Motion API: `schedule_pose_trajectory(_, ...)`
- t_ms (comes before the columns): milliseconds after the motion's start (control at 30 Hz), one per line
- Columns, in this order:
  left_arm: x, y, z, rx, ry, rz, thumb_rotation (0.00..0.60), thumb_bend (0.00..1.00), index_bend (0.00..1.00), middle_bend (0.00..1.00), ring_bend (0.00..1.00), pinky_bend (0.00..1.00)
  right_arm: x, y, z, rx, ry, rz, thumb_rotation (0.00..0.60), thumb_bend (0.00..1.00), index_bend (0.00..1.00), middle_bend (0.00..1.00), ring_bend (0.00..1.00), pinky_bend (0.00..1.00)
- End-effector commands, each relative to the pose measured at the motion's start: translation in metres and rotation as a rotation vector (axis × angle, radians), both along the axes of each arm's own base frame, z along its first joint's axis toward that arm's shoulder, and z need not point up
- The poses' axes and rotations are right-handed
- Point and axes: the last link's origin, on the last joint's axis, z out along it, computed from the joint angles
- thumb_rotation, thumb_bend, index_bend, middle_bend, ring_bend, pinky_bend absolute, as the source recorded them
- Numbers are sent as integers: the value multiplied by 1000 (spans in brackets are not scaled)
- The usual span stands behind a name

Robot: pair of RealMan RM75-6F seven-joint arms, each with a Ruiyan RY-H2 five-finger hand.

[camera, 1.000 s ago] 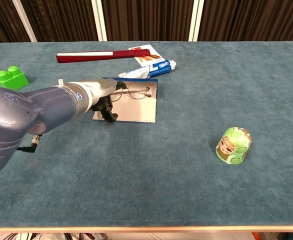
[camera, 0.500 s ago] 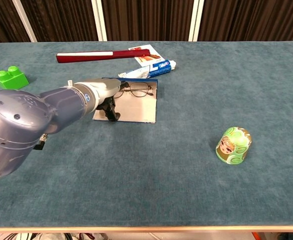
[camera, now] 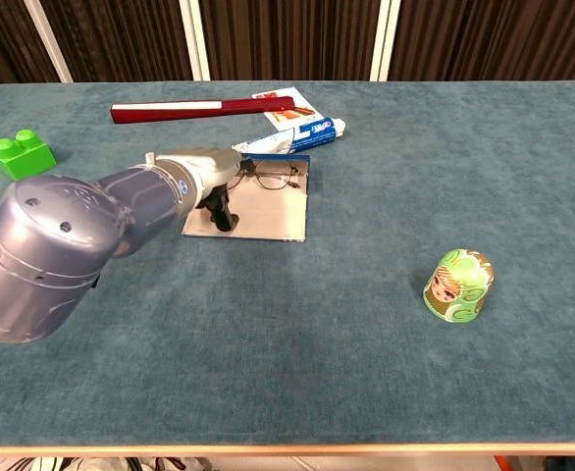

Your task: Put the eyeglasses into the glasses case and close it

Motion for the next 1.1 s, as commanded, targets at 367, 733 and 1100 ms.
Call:
schedule_pose_trajectory(367, 2, -15, 8, -15, 31, -61, 600, 458, 1, 777, 849, 852, 0, 0, 0, 2, 3, -5, 600, 88, 0, 0, 0, 168)
schedule_pose_trajectory(733, -3, -34, 43, 30, -1, -216, 600, 279, 83, 410, 316, 432, 1, 0, 0, 3, -4, -2, 600, 88, 0, 0, 0, 168)
schedule_pose_trajectory(1100, -23, -35, 41, 33, 53, -314, 600, 161, 115, 178, 45, 117, 0, 0, 0, 6, -13, -5, 600, 89, 0, 0, 0, 168)
